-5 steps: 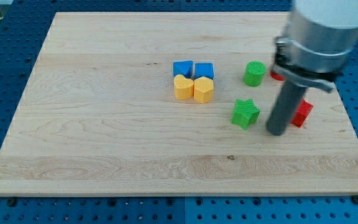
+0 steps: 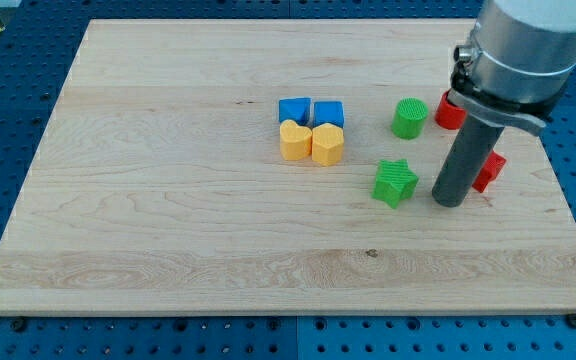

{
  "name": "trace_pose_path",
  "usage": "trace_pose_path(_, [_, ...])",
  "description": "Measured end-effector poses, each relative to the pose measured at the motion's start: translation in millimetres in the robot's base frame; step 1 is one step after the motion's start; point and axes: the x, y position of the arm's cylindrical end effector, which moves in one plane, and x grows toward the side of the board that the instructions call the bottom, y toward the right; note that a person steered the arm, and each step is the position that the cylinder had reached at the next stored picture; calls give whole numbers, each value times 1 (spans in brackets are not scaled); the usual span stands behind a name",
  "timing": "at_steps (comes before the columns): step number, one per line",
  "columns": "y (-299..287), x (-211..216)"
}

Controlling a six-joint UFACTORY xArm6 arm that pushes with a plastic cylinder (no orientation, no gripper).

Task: Place stars in a horizontal line

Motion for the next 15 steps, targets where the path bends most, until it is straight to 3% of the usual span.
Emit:
trace_pose_path(3, [-14, 13])
trace_pose_path(5, [-2, -17])
trace_pose_path(7, [-60, -11])
trace_pose_path(9, [-59, 11])
trace_pose_path(12, [-103, 7])
trace_pose_path(13, [-109, 28])
trace_pose_path(15, [-139, 14])
